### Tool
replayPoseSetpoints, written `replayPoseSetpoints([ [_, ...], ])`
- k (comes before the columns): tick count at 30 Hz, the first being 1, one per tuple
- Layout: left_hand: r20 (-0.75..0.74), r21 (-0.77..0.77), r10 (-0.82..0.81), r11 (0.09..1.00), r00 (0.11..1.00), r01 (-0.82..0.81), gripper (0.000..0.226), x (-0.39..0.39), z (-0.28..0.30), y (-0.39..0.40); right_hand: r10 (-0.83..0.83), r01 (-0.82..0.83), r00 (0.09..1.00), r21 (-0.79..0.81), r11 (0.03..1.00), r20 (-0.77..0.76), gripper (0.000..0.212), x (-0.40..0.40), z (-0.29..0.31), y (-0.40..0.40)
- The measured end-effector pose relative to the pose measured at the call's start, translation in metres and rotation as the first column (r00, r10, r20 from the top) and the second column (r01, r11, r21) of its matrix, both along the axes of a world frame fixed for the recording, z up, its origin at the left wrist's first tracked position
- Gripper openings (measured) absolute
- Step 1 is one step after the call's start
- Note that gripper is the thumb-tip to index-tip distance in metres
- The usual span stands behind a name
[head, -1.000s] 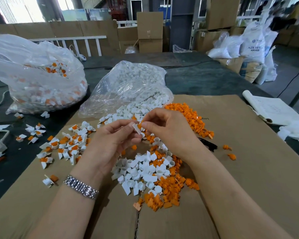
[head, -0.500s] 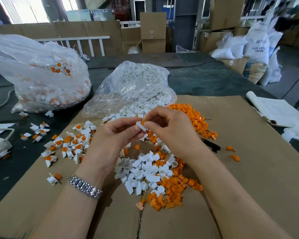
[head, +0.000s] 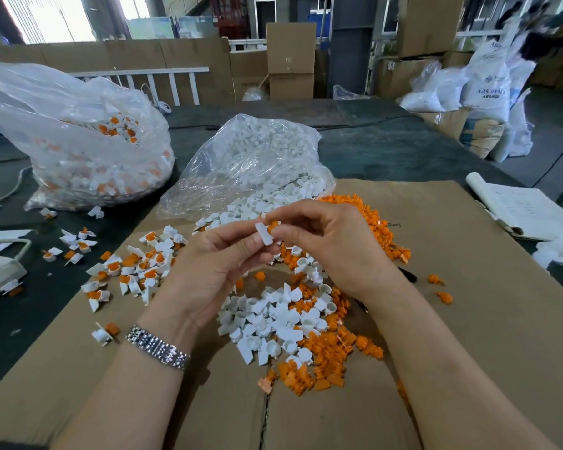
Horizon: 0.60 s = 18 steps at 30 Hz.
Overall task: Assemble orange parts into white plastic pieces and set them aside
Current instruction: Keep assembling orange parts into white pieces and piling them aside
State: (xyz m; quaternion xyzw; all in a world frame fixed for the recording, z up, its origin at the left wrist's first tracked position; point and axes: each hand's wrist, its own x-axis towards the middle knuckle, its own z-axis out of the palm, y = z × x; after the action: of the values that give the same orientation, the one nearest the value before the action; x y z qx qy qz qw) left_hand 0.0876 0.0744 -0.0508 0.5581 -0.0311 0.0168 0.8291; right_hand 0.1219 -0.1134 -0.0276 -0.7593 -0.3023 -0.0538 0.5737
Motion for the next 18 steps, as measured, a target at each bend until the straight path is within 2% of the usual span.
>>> replayPoseSetpoints([
  [4,-0.001,-0.044,0.004,0.999,1.000,-0.004,0.022,0.0010,-0.0013,0.0018,-0.056,0.060,0.992,-0.036,0.998,0.110,0.020,-0.0021,-0.0023,0.0026],
  [9,0.064,0.134,0.046,0.990,0.997,-0.054,0.026,0.0000,-0.0009,0.0032,-0.089,0.127,0.962,-0.137,0.982,0.258,0.023,-0.0022,-0.0035,0.0035],
  [13,0.085,0.192,0.042,0.980,0.995,-0.058,0.029,-0.0008,-0.0014,0.0035,-0.079,0.106,0.981,-0.143,0.984,0.179,0.024,-0.0005,-0.0026,-0.0001],
  [18,0.086,0.123,0.053,0.990,0.995,-0.064,0.018,-0.0029,0.0016,0.0009,-0.034,0.049,0.994,-0.140,0.989,0.104,0.025,0.0000,-0.0013,-0.0015],
])
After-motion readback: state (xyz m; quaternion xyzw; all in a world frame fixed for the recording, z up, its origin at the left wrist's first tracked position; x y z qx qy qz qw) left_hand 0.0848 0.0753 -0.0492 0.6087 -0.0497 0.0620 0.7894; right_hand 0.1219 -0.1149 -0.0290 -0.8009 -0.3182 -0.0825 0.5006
